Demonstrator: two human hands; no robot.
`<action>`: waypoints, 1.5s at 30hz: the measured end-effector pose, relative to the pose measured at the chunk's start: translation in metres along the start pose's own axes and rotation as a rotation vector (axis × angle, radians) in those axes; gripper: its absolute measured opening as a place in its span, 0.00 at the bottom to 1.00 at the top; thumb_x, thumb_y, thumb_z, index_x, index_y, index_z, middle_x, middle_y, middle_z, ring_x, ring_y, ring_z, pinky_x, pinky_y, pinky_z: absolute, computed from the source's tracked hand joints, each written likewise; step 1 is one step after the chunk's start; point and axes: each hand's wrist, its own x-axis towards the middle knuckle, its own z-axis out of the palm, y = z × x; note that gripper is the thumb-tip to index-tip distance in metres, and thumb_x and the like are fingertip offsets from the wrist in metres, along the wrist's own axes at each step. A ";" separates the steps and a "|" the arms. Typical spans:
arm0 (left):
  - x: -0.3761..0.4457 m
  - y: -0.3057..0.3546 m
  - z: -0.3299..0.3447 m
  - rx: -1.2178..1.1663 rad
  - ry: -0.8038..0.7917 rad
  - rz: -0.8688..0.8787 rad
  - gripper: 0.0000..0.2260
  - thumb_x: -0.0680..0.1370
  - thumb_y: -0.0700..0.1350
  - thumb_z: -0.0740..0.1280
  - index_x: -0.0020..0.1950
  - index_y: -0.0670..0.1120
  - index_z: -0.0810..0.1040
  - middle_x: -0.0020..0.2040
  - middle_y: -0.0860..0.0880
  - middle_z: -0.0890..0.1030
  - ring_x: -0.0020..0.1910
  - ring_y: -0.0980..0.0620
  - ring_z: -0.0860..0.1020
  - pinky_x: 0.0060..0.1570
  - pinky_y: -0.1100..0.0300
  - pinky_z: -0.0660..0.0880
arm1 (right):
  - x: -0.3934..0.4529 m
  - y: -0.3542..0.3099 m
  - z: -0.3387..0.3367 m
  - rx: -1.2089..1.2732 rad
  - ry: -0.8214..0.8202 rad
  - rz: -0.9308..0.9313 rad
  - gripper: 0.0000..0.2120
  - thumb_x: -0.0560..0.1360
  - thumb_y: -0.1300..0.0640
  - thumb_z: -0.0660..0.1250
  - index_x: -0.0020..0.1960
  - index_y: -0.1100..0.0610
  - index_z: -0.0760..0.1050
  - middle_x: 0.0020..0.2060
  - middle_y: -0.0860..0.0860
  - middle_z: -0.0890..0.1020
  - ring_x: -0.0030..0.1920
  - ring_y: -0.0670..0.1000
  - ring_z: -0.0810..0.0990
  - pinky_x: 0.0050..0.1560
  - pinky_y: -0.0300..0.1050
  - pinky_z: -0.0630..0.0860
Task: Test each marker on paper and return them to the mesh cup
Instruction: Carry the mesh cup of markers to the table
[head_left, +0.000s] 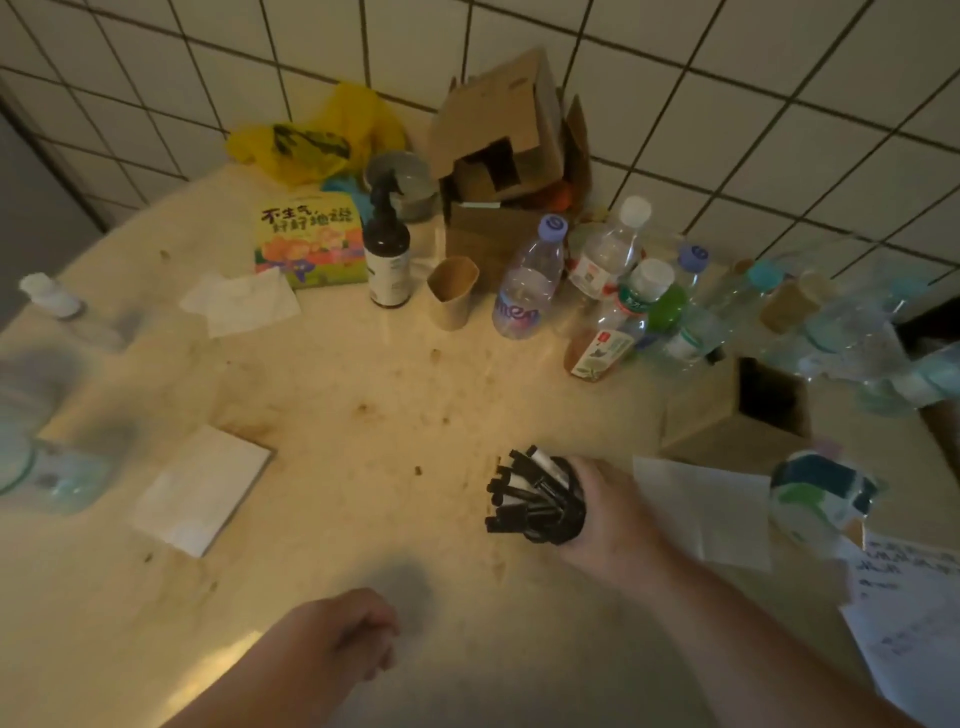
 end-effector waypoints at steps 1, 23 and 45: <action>-0.002 0.000 0.000 -0.005 0.008 -0.003 0.13 0.78 0.42 0.66 0.47 0.63 0.77 0.39 0.59 0.85 0.38 0.62 0.81 0.49 0.63 0.77 | 0.001 -0.005 0.001 -0.052 -0.007 -0.010 0.38 0.61 0.40 0.75 0.68 0.41 0.65 0.60 0.45 0.75 0.61 0.52 0.75 0.58 0.52 0.76; -0.026 -0.020 0.020 -0.111 0.071 -0.054 0.15 0.79 0.42 0.65 0.46 0.64 0.78 0.41 0.55 0.85 0.40 0.59 0.82 0.51 0.59 0.77 | 0.003 -0.032 0.009 -0.432 -0.017 -0.064 0.39 0.65 0.43 0.72 0.72 0.43 0.59 0.62 0.49 0.71 0.62 0.55 0.69 0.60 0.56 0.69; -0.022 -0.006 0.025 -0.057 0.019 -0.073 0.09 0.79 0.43 0.64 0.45 0.54 0.81 0.40 0.58 0.85 0.39 0.61 0.81 0.48 0.64 0.76 | -0.007 -0.031 -0.006 -0.740 -0.038 -0.051 0.49 0.70 0.41 0.72 0.80 0.48 0.47 0.67 0.53 0.72 0.67 0.57 0.65 0.64 0.53 0.62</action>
